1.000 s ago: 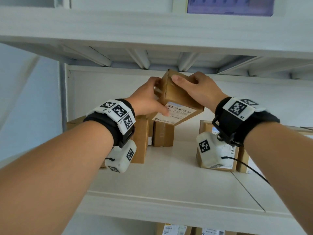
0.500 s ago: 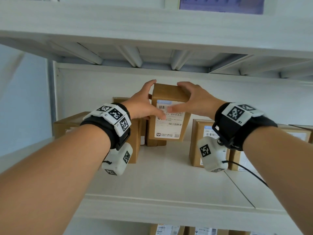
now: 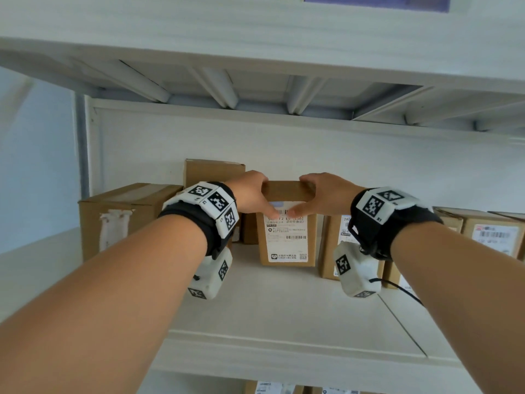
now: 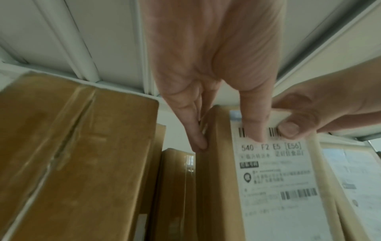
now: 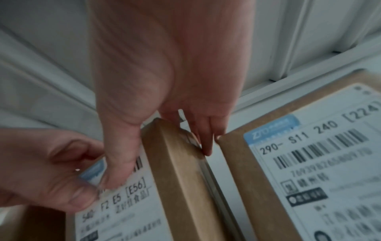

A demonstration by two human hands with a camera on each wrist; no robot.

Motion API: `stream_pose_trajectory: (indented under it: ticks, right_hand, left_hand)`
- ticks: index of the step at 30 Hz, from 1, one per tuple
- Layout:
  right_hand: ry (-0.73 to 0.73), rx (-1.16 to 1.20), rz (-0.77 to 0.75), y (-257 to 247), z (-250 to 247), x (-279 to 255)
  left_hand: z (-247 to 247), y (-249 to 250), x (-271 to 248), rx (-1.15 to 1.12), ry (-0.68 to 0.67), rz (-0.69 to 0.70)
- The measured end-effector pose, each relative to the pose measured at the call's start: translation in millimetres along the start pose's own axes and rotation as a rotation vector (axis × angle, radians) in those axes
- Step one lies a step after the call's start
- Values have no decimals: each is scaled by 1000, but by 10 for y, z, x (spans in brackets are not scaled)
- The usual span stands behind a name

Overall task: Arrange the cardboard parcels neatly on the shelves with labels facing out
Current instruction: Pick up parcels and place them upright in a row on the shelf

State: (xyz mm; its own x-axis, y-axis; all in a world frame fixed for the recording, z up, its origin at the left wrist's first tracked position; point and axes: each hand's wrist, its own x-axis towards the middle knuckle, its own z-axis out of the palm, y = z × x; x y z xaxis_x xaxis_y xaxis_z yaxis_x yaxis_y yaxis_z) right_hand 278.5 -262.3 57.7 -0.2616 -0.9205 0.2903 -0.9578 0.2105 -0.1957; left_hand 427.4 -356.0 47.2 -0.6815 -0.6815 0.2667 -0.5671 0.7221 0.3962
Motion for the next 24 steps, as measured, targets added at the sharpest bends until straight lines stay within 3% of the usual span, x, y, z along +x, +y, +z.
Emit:
stream_pose_trajectory:
  ticks: [12,15,18,24]
  right_hand:
    - [-52,-79,11,218,6,43]
    - [-22,-51,53,211,-30,2]
    - [-86,-79,97,222,-16,-40]
    - [-29,-61,118,333,7,-85]
  left_hand:
    - [157,46,210,66,-18,6]
    - [147,42,226,95,-22,2]
    - [155,34,237,64,-29,-4]
    - [195,100,238,-4,-69,1]
